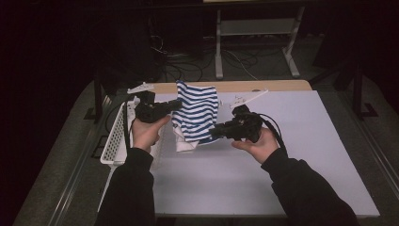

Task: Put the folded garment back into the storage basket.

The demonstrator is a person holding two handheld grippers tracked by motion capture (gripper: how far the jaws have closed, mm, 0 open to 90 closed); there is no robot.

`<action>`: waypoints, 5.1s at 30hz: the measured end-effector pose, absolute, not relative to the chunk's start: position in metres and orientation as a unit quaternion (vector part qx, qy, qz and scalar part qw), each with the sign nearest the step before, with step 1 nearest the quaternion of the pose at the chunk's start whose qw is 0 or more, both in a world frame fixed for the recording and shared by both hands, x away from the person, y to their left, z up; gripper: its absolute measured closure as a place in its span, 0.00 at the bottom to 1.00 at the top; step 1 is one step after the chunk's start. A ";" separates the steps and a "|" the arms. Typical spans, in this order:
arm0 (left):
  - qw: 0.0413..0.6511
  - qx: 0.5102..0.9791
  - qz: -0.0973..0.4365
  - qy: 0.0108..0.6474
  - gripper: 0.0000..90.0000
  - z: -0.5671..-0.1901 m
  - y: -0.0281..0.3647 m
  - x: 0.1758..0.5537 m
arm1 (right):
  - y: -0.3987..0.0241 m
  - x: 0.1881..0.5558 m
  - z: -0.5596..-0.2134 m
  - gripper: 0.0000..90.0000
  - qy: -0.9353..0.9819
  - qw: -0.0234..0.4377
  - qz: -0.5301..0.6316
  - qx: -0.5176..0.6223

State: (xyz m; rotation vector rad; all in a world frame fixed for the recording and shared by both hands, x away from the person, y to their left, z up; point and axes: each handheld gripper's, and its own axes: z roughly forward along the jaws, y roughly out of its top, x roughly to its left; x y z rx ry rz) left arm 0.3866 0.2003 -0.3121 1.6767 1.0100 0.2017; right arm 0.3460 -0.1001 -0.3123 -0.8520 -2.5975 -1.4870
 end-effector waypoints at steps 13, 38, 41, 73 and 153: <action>0.557 0.701 0.096 0.434 0.92 -0.306 0.217 0.386 | -0.084 0.352 -0.306 0.85 -0.836 0.013 -0.480 -0.267; 0.553 0.687 0.118 0.455 0.92 -0.295 0.257 0.383 | -0.042 0.363 -0.299 0.85 -0.837 0.021 -0.484 -0.254; 0.552 0.685 0.121 0.459 0.92 -0.294 0.263 0.384 | -0.037 0.364 -0.299 0.85 -0.836 0.023 -0.486 -0.253; 0.555 0.660 0.141 0.486 0.92 -0.294 0.327 0.378 | 0.029 0.370 -0.296 0.85 -0.835 0.032 -0.496 -0.238; 0.456 0.692 0.154 0.538 0.92 -0.369 0.374 0.401 | 0.111 0.378 -0.395 0.85 -0.819 0.086 -0.488 -0.288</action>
